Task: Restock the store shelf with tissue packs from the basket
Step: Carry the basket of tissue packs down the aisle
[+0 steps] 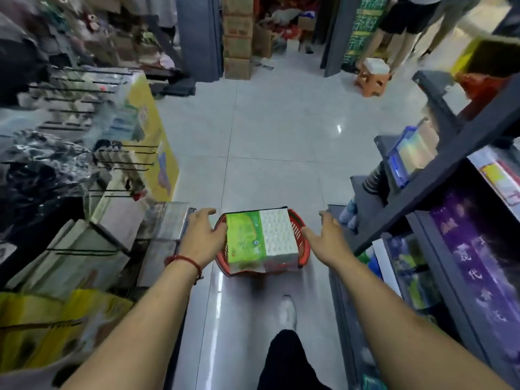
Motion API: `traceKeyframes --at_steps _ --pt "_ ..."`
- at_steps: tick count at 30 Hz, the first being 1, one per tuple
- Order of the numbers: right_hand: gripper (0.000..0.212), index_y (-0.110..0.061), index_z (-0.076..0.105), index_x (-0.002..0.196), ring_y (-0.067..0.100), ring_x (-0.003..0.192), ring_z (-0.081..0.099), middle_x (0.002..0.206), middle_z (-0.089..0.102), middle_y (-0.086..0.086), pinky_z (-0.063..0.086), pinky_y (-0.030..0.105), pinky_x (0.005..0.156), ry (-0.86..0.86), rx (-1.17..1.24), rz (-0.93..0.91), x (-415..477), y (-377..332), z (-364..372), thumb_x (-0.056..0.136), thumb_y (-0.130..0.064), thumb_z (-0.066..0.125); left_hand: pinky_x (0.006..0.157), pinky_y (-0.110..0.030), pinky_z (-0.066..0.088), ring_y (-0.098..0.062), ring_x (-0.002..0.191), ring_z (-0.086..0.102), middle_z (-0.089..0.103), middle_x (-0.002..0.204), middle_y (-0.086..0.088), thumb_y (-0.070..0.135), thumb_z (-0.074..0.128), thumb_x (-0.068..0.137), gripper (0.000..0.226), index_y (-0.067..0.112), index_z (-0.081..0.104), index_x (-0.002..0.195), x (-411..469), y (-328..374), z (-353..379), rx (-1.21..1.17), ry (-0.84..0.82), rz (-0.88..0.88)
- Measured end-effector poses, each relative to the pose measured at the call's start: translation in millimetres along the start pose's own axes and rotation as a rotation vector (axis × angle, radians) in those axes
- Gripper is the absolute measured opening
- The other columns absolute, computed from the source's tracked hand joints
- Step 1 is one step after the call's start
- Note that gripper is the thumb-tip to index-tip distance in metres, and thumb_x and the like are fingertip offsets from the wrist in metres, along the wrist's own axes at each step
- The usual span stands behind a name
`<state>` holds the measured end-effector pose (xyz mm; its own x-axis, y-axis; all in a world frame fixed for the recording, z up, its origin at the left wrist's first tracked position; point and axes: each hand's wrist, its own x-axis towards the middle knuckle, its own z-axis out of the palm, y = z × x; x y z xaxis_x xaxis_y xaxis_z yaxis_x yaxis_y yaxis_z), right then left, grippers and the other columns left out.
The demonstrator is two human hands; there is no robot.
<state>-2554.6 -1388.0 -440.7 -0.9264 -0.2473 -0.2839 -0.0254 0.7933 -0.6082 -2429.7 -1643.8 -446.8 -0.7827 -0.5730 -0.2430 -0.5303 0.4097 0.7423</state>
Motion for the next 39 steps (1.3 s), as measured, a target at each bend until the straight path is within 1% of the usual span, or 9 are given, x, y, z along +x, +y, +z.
traceKeyframes --at_steps 5,10,14,18,22,26,29,36,39 --pt "0.071 -0.01 0.032 0.155 0.037 0.136 0.047 0.153 0.041 0.019 0.044 0.045 0.108 -0.163 -0.07 -0.006 120.5 9.1 -0.2 0.098 -0.038 0.064 0.094 -0.028 0.043 -0.015 0.102 0.058 0.056 0.137 -0.012 0.037 0.06 0.097 0.047 0.017 0.051 0.139 79.1 14.7 24.4 -0.022 0.032 -0.132" --pt "0.07 -0.01 0.034 0.154 0.038 0.133 0.05 0.153 0.041 0.02 0.044 0.041 0.104 -0.271 -0.149 0.018 226.1 18.5 14.7 0.098 -0.037 0.064 0.101 -0.028 0.038 -0.02 0.128 0.053 0.054 0.142 -0.008 0.021 0.06 0.097 0.044 0.013 0.052 0.14 148.2 15.4 46.5 -0.031 0.043 -0.218" --pt "0.067 -0.009 0.037 0.151 0.037 0.128 0.052 0.151 0.04 0.019 0.044 0.038 0.096 -0.266 -0.095 0.167 285.0 43.3 54.6 0.097 -0.034 0.067 0.1 -0.026 0.038 -0.014 0.123 0.05 0.051 0.136 -0.002 0.011 0.06 0.095 0.041 0.011 0.054 0.136 204.2 -14.3 79.1 -0.055 0.069 -0.341" --pt "0.069 -0.008 0.037 0.151 0.036 0.129 0.053 0.149 0.044 0.018 0.04 0.033 0.089 -0.262 -0.066 0.33 327.5 86.7 107.4 0.095 -0.033 0.069 0.102 -0.036 0.047 -0.023 0.12 0.056 0.054 0.141 -0.009 0.019 0.058 0.095 0.042 0.013 0.052 0.136 261.1 -75.2 124.2 0.019 -0.033 -0.443" --pt "0.065 -0.007 0.04 0.147 0.031 0.115 0.058 0.133 0.053 0.013 0.048 0.036 0.091 -0.273 -0.082 0.431 360.9 131.6 160.2 0.093 -0.028 0.071 0.099 -0.038 0.05 -0.032 0.113 0.059 0.06 0.127 -0.015 0.023 0.062 0.095 0.042 0.005 0.052 0.132 298.6 -147.9 171.9 0.167 -0.299 -0.55" --pt "0.061 -0.01 0.044 0.142 0.033 0.113 0.063 0.133 0.06 0.015 0.056 0.049 0.095 -0.32 -0.117 0.474 390.9 171.9 205.9 0.09 -0.028 0.07 0.113 -0.043 0.039 -0.043 0.129 0.048 0.036 0.145 -0.028 0.042 0.06 0.082 0.075 0.002 0.043 0.143 325.7 -212.2 207.8 0.27 -0.351 -0.622" --pt "0.065 -0.01 0.045 0.142 0.034 0.112 0.062 0.131 0.058 0.015 0.056 0.046 0.092 -0.348 -0.186 0.458 410.9 202.9 230.5 0.086 -0.03 0.071 0.117 -0.042 0.032 -0.043 0.137 0.041 0.026 0.155 -0.028 0.031 0.063 0.094 0.07 0.002 0.035 0.151 345.7 -248.1 230.8 0.286 -0.297 -0.657" --pt "0.071 -0.008 0.033 0.151 0.036 0.116 0.06 0.14 0.052 0.017 0.051 0.037 0.086 -0.264 -0.158 0.546 447.7 258.3 261.6 0.093 -0.029 0.066 0.099 -0.044 0.052 -0.04 0.114 0.062 0.06 0.133 -0.021 0.049 0.062 0.072 0.086 0.001 0.045 0.141 380.6 -313.0 261.4 0.176 -0.364 -0.801" --pt "0.071 -0.009 0.035 0.148 0.032 0.109 0.061 0.129 0.057 0.013 0.055 0.042 0.089 -0.252 -0.048 0.623 460.5 266.5 273.9 0.091 -0.033 0.07 0.098 -0.048 0.056 -0.036 0.106 0.068 0.066 0.127 -0.017 0.057 0.064 0.052 0.105 0.003 0.047 0.141 392.3 -341.8 272.6 0.107 -0.36 -0.804"
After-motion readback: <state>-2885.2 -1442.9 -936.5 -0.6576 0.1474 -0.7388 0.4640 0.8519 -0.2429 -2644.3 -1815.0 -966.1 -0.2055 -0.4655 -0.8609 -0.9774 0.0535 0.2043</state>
